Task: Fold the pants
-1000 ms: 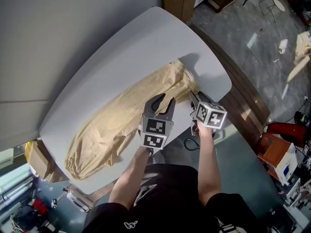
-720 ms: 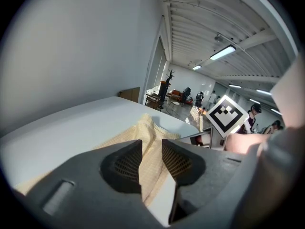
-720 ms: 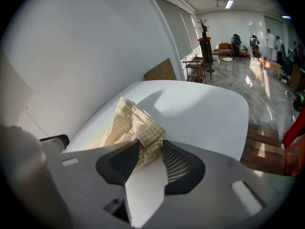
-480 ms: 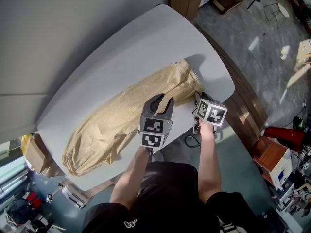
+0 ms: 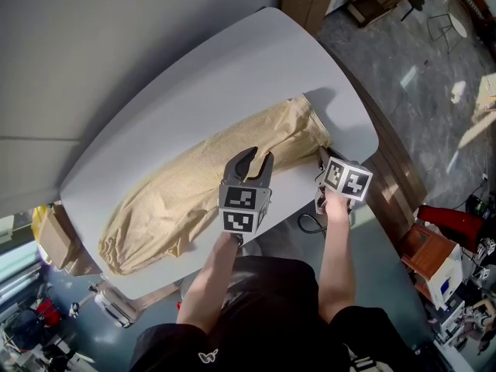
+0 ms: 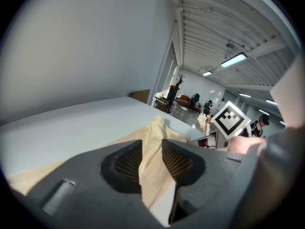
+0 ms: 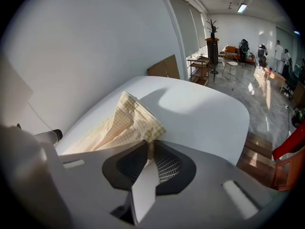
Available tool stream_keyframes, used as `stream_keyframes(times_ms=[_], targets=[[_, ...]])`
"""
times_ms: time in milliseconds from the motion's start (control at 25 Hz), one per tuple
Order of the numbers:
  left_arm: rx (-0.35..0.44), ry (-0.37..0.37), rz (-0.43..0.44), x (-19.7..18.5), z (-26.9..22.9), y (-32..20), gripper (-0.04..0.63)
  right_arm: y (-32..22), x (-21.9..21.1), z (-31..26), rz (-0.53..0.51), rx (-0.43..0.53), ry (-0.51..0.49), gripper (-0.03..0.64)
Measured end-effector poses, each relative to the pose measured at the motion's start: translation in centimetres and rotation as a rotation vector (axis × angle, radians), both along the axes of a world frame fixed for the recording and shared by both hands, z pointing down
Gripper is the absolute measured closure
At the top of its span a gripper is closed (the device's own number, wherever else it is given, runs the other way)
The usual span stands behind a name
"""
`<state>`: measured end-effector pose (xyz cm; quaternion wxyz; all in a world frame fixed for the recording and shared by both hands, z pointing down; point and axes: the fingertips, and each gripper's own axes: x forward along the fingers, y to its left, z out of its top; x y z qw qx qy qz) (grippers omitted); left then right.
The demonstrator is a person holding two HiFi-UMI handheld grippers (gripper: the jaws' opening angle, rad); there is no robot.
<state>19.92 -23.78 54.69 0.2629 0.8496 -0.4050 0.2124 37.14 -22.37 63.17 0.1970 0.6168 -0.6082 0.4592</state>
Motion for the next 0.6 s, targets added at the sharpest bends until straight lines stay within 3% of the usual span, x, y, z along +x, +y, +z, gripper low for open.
stream_keyframes(times_ms=[440, 600], targets=[[0.023, 0.016, -0.057, -2.8, -1.8, 1.7, 0.460, 1.1, 5.2, -2.1, 0.063, 0.022, 0.073, 0.568], [0.030, 0.040, -0.065, -3.7, -2.3, 2.3, 0.460, 0.9, 4.4, -3.8, 0.049, 0.061, 0.095, 0.568]])
